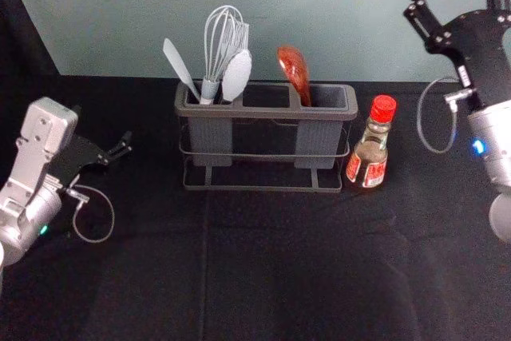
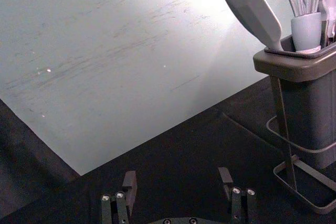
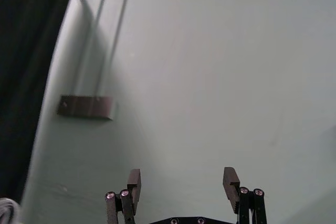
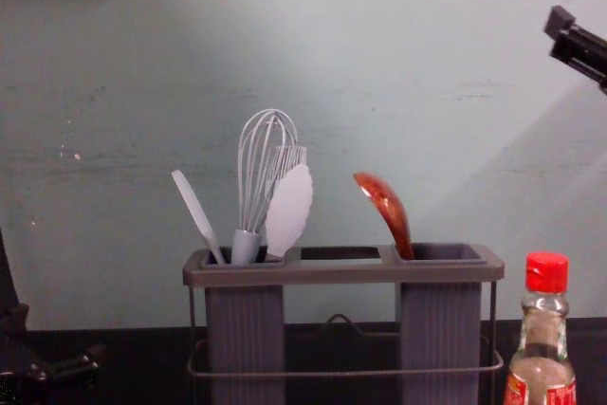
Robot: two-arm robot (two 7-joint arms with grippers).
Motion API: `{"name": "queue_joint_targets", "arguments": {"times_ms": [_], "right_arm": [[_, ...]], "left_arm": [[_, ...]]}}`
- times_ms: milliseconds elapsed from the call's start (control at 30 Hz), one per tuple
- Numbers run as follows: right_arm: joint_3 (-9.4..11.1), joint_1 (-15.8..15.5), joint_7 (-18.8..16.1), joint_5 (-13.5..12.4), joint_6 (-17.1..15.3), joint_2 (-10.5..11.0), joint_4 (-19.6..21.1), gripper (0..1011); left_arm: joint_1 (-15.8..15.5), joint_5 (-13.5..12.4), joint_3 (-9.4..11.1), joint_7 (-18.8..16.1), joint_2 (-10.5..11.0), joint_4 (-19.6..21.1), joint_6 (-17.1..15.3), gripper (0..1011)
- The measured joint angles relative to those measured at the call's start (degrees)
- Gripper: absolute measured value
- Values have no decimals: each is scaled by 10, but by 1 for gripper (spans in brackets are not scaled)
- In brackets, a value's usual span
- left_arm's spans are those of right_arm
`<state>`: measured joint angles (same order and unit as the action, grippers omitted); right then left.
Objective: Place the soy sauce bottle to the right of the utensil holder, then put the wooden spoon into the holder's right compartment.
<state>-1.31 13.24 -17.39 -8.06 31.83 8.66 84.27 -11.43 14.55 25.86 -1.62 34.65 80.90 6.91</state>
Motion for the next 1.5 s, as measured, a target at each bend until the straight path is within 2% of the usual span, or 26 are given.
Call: {"name": "queue_joint_targets", "arguments": {"times_ms": [133,267,367,400,433,567,700,833,1067,1500], "right_arm": [[11,-3,21,27,-35,11,21,1002],[26,-10,46,53,-93,24,51,1002],[31,-15,51,59,-137,36,67,1002],[31,-15,51,59,-137,36,67,1002],[33,-16,51,60,-160,41,72,1002],[33,-18,49,62,-208,56,82,1002],[20,-16,41,76,-265,78,92,1002],[8,-12,34,81,-292,89,85,1002],[-7,-11,28,83,-319,100,54,1002],[-19,-25,24,66,-322,102,10,1003]], "left_arm": [[0,0,0,0,0,0,0,1011],[0,0,0,0,0,0,0,1011],[0,0,0,0,0,0,0,1011],[0,0,0,0,0,0,0,1011],[0,0,0,0,0,0,0,1011],[0,0,0,0,0,0,0,1011],[0,0,0,0,0,0,0,1011],[0,0,0,0,0,0,0,1011],[0,0,0,0,0,0,0,1011],[0,0,0,0,0,0,0,1011]]}}
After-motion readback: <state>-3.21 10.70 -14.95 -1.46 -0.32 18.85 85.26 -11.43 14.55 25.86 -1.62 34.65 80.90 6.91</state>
